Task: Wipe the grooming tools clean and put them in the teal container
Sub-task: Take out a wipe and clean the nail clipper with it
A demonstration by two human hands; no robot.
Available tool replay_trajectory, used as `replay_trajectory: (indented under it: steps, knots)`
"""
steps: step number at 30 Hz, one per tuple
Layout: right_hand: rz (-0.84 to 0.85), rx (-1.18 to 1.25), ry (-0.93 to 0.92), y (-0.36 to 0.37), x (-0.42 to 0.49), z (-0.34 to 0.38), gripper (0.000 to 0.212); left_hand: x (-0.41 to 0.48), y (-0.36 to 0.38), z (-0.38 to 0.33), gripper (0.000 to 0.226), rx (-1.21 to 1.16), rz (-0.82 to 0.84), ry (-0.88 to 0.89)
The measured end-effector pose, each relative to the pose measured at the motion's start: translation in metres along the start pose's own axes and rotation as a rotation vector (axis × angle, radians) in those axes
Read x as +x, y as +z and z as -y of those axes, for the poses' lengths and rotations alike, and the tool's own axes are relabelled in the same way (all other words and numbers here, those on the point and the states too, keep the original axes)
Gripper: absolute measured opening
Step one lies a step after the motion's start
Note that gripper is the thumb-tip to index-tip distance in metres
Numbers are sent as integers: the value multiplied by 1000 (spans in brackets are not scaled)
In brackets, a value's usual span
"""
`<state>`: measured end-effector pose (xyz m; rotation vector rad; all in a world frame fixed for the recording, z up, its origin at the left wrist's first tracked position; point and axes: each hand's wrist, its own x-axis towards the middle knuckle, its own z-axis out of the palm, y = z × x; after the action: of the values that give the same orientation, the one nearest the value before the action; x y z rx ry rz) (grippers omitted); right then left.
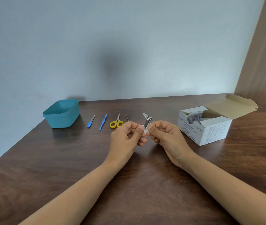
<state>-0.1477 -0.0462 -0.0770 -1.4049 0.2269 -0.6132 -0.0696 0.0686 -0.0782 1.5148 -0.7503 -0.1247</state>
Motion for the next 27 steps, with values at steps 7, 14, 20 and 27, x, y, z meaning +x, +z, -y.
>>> replay_trajectory:
  steps: [7,14,20,27]
  knots:
    - [-101,143,35,-2,3,1,10,-3,1,-3,9,94,27,66]
    - [-128,118,28,-2,3,2,15,-5,2,-4,5,124,24,89]
    - [-113,69,22,-1,3,1,13,-6,1,-6,8,76,27,61]
    - [-125,141,67,-3,4,2,10,-4,0,-5,12,123,35,67]
